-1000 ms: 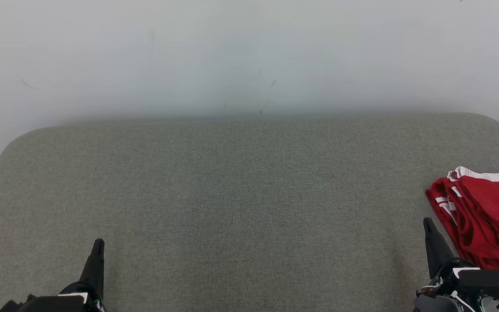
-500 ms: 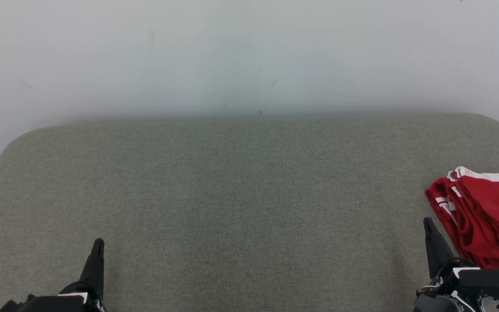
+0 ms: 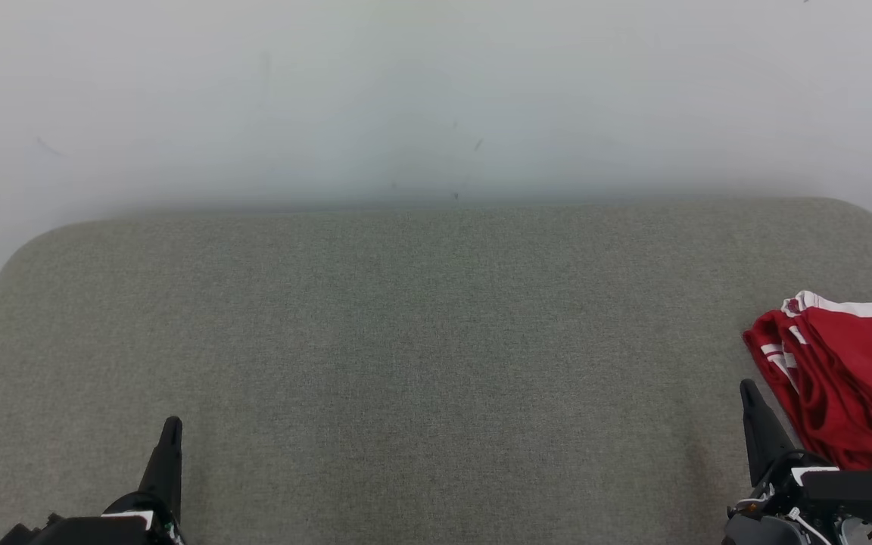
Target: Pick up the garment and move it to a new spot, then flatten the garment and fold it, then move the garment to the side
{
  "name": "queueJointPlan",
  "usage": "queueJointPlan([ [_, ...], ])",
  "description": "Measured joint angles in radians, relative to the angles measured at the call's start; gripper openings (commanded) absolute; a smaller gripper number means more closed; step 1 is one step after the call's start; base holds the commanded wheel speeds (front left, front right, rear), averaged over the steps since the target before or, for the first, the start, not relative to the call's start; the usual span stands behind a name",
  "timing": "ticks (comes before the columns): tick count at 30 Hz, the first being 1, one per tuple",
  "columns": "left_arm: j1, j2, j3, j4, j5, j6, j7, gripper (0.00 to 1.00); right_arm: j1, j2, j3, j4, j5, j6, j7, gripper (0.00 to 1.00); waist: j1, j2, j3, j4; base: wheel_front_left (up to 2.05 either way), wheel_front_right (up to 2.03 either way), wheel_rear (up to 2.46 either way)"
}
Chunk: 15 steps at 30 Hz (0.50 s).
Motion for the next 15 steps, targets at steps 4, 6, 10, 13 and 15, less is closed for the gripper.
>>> queueJointPlan([
  [4, 0.000, 0.000, 0.000, 0.000, 0.000, 0.000, 0.000, 0.00, 0.000, 0.000, 0.000, 0.000, 0.000, 0.000, 0.000, 0.00, 0.0000, 0.0000, 0.000, 0.000, 0.00, 0.00, 0.00],
  [6, 0.000, 0.000, 0.000, 0.000, 0.000, 0.000, 0.000, 0.00, 0.000, 0.000, 0.000, 0.000, 0.000, 0.000, 0.000, 0.00, 0.0000, 0.0000, 0.000, 0.000, 0.00, 0.00, 0.00],
  [10, 0.000, 0.000, 0.000, 0.000, 0.000, 0.000, 0.000, 0.00, 0.000, 0.000, 0.000, 0.000, 0.000, 0.000, 0.000, 0.00, 0.0000, 0.0000, 0.000, 0.000, 0.00, 0.00, 0.00],
  [13, 0.000, 0.000, 0.000, 0.000, 0.000, 0.000, 0.000, 0.00, 0.000, 0.000, 0.000, 0.000, 0.000, 0.000, 0.000, 0.00, 0.0000, 0.0000, 0.000, 0.000, 0.00, 0.00, 0.00],
  [15, 0.000, 0.000, 0.000, 0.000, 0.000, 0.000, 0.000, 0.00, 0.000, 0.000, 0.000, 0.000, 0.000, 0.000, 0.000, 0.00, 0.0000, 0.0000, 0.000, 0.000, 0.00, 0.00, 0.00],
])
